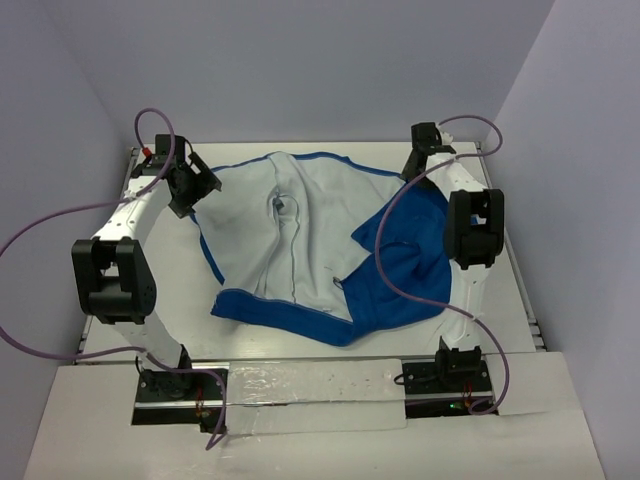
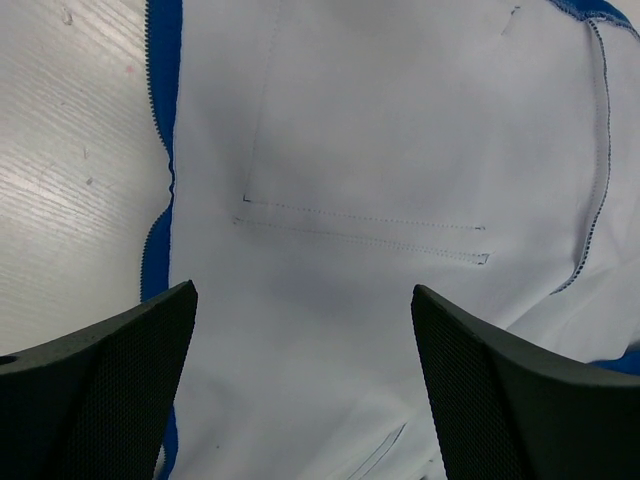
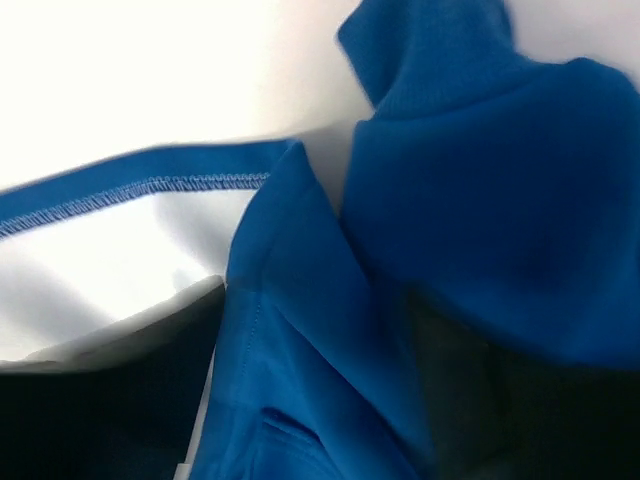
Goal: Zip up the jacket
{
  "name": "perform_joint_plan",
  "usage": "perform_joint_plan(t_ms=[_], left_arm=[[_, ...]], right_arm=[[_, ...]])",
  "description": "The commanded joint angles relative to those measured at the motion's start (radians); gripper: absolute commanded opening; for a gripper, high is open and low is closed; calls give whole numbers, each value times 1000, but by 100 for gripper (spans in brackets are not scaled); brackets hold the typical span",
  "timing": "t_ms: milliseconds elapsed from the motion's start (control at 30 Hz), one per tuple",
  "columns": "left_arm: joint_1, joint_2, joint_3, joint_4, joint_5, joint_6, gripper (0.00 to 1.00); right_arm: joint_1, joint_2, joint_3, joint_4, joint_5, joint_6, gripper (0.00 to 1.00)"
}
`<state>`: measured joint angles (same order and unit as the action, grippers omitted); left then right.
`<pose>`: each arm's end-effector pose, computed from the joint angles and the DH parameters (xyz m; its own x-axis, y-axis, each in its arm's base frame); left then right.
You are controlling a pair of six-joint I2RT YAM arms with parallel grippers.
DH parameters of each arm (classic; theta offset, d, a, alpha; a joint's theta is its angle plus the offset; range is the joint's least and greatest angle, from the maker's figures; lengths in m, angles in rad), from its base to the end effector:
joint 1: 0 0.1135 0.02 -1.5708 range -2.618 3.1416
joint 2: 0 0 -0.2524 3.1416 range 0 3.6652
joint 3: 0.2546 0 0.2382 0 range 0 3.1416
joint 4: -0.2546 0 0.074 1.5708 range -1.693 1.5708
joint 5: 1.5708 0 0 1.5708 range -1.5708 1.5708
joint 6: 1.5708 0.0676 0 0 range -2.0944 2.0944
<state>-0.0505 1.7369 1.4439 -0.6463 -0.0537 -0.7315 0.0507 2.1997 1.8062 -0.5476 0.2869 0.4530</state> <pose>0.3830 -0.0157 0.2391 -0.6124 -0.6369 -0.4683 -0.5245 0.7706 -0.3621 0.4865 0.0055 0.1724 -0.6742 0.3861 -0.6296 0.4592 0.8868 0.0521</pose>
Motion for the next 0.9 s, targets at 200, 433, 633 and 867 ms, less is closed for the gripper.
perform_joint_plan(t_ms=[200, 433, 633, 867], left_arm=[[0, -103, -31, 76, -9, 30, 89], [0, -115, -47, 109, 12, 5, 89], [0, -116, -57, 111, 29, 0, 89], [0, -94, -49, 108, 63, -11, 89]], right_arm=[[97, -365, -64, 111, -153, 36, 0], [191, -606, -29, 149, -282, 38, 0], [213, -656, -53, 167, -279, 56, 0], [160, -407, 91, 151, -152, 48, 24]])
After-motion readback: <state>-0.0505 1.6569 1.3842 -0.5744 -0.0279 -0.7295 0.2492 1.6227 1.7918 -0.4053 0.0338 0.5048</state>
